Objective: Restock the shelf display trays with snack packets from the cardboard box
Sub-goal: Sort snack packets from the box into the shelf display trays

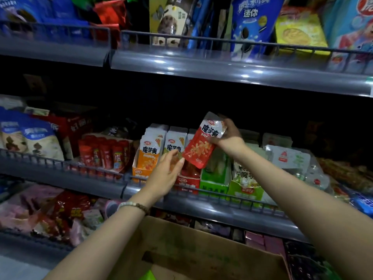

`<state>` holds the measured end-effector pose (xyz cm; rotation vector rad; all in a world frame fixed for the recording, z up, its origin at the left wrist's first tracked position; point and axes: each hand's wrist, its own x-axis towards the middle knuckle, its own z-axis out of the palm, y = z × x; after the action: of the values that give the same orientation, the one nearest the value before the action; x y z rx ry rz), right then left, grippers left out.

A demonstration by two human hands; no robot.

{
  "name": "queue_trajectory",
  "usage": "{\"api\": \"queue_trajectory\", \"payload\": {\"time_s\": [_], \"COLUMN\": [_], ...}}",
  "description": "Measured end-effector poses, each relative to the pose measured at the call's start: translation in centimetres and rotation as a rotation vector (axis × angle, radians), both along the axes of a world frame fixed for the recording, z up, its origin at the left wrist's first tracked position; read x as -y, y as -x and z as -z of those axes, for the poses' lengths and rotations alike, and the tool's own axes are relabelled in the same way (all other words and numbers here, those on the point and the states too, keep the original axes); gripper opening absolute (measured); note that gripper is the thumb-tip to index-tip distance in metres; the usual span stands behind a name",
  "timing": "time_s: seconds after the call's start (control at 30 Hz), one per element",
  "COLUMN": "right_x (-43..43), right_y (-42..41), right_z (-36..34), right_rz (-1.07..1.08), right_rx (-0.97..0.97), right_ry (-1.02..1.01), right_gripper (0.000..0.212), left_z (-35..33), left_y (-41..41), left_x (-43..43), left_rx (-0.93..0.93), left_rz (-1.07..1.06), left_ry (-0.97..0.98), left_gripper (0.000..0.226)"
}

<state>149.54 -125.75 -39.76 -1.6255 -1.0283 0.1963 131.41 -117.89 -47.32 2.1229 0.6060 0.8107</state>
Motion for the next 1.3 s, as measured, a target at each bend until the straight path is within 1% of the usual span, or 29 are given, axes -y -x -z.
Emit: {"api": "queue_trajectory", "payload": {"time_s": [0.03,0.1,0.17,0.2,0.27,0.33,0.37,0.47,0.5,0.63,0.77,0.87,0.97,1.07,1.13,1.23,1.3], "right_x": [-1.1,-2.9,-4.1,-4.6,-5.1,-5.4,-5.6,-5.8,-5.9,-6.0,-5.5,-3.8,-0.6,3.4,6.2,9.5,11.2], "right_y": [-0.6,-1.6,-2.3,-2.6,-2.9,-2.9,-2.9,-3.1,-3.2,-3.8,-3.7,-2.6,-0.7,1.6,3.1,5.2,6.7], "right_z": [0.2,0.8,1.4,1.9,3.0,4.0,4.6,5.7,6.0,7.0,7.1,7.2,7.3,7.7,8.6,10.7,13.1], "right_rz": [0.037,0.086,0.074,0.053,0.012,0.001,0.016,0.112,0.135,0.157,0.114,0.107,0.020,-0.071,-0.127,-0.195,-0.231], "right_rx": [0.044,0.139,0.207,0.212,0.201,0.244,0.314,0.655,0.711,0.751,0.710,0.593,0.478,0.361,0.270,0.194,0.145], "right_ry": [0.034,0.137,0.201,0.202,0.194,0.212,0.228,0.270,0.276,0.353,0.384,0.299,0.247,0.232,0.256,0.264,0.270], "right_gripper": [0.056,0.056,0.061,0.063,0.062,0.057,0.058,0.069,0.071,0.076,0.079,0.075,0.067,0.064,0.062,0.057,0.055], "left_z": [0.0,0.2,0.7,1.0,1.8,2.4,2.5,3.1,3.2,3.5,3.4,3.5,3.7,4.4,5.1,6.5,8.1], "left_y": [-0.4,-0.9,-1.4,-1.5,-1.9,-2.1,-2.1,-2.2,-2.2,-2.4,-2.4,-2.4,-1.8,-0.3,1.3,3.9,5.9], "left_x": [-0.5,-1.0,-1.4,-1.5,-2.0,-2.3,-2.4,-2.7,-2.8,-2.9,-2.9,-2.6,-1.9,-0.8,0.3,1.9,3.1], "left_rx": [-0.058,-0.161,-0.222,-0.242,-0.263,-0.290,-0.294,-0.274,-0.268,-0.259,-0.258,-0.240,-0.263,-0.240,-0.244,-0.251,-0.295], "left_rz": [-0.016,-0.026,-0.015,-0.008,-0.008,-0.024,-0.029,-0.027,-0.028,-0.055,-0.049,-0.003,-0.012,0.000,0.041,0.085,0.093], "left_ry": [-0.055,-0.140,-0.164,-0.162,-0.186,-0.234,-0.248,-0.265,-0.272,-0.297,-0.292,-0.238,-0.319,-0.381,-0.382,-0.407,-0.374], "left_gripper": [0.053,0.057,0.058,0.056,0.055,0.060,0.064,0.073,0.073,0.072,0.073,0.076,0.074,0.076,0.077,0.077,0.076]}}
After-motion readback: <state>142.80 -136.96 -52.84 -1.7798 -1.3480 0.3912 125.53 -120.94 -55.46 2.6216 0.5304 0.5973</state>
